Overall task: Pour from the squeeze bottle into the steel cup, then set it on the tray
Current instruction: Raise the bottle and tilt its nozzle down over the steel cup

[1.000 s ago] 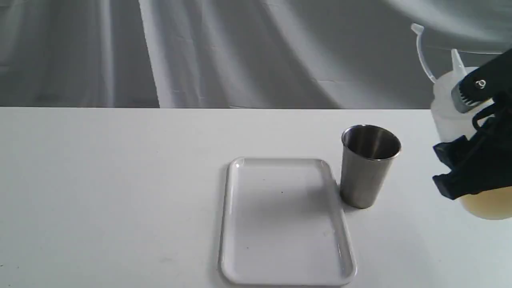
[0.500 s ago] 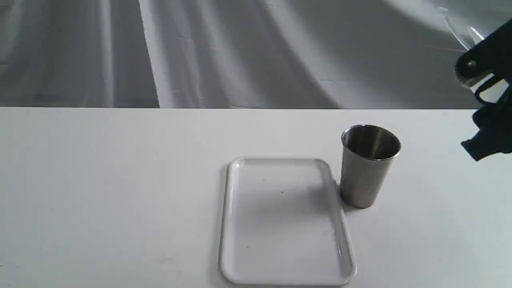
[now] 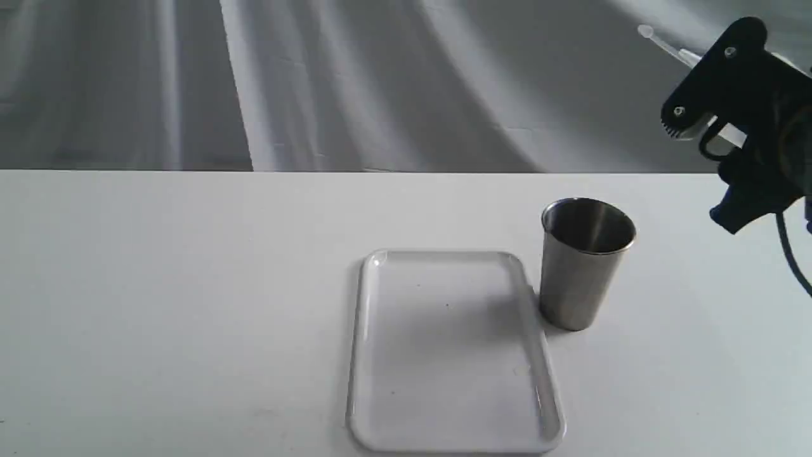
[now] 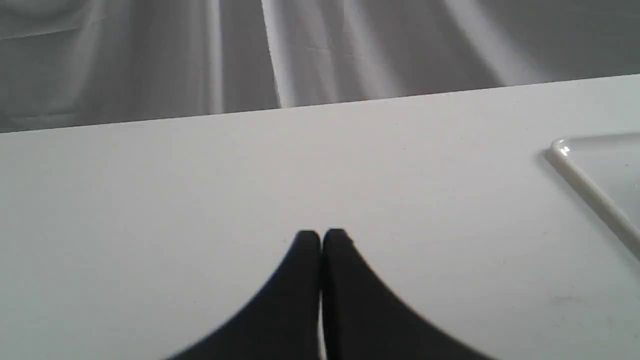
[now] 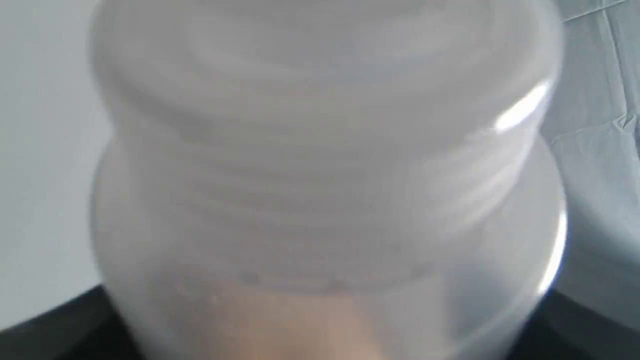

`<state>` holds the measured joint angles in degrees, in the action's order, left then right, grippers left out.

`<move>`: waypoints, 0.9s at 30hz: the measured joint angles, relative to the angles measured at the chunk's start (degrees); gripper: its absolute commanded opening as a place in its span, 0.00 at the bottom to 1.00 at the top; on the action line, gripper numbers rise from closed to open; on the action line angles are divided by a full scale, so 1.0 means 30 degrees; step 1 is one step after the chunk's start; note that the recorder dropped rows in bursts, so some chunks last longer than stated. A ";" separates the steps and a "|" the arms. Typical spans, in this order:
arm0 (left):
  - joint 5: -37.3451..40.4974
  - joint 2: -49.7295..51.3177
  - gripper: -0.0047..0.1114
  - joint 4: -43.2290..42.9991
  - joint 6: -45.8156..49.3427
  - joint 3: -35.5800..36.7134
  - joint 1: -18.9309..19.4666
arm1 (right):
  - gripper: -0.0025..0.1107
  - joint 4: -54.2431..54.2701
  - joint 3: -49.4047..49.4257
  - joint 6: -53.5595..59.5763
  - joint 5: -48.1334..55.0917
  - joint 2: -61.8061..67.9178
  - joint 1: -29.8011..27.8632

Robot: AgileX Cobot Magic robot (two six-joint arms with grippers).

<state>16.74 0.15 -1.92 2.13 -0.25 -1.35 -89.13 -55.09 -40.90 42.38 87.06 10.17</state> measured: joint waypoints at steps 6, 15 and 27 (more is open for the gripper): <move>0.0000 0.0000 0.04 0.0000 0.0000 0.0000 0.0000 | 0.33 -0.0689 -0.0029 0.0000 0.0174 0.0445 0.0000; 0.0000 0.0000 0.04 0.0000 0.0000 0.0000 0.0000 | 0.33 -0.2680 -0.0029 0.0000 0.0318 0.1952 0.0000; 0.0000 0.0000 0.04 0.0000 0.0000 0.0000 0.0000 | 0.33 -0.2875 -0.0920 -0.0045 0.2671 0.5023 0.0000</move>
<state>16.74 0.15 -1.92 2.13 -0.25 -1.35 -97.76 -57.85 -41.04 50.39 102.13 10.17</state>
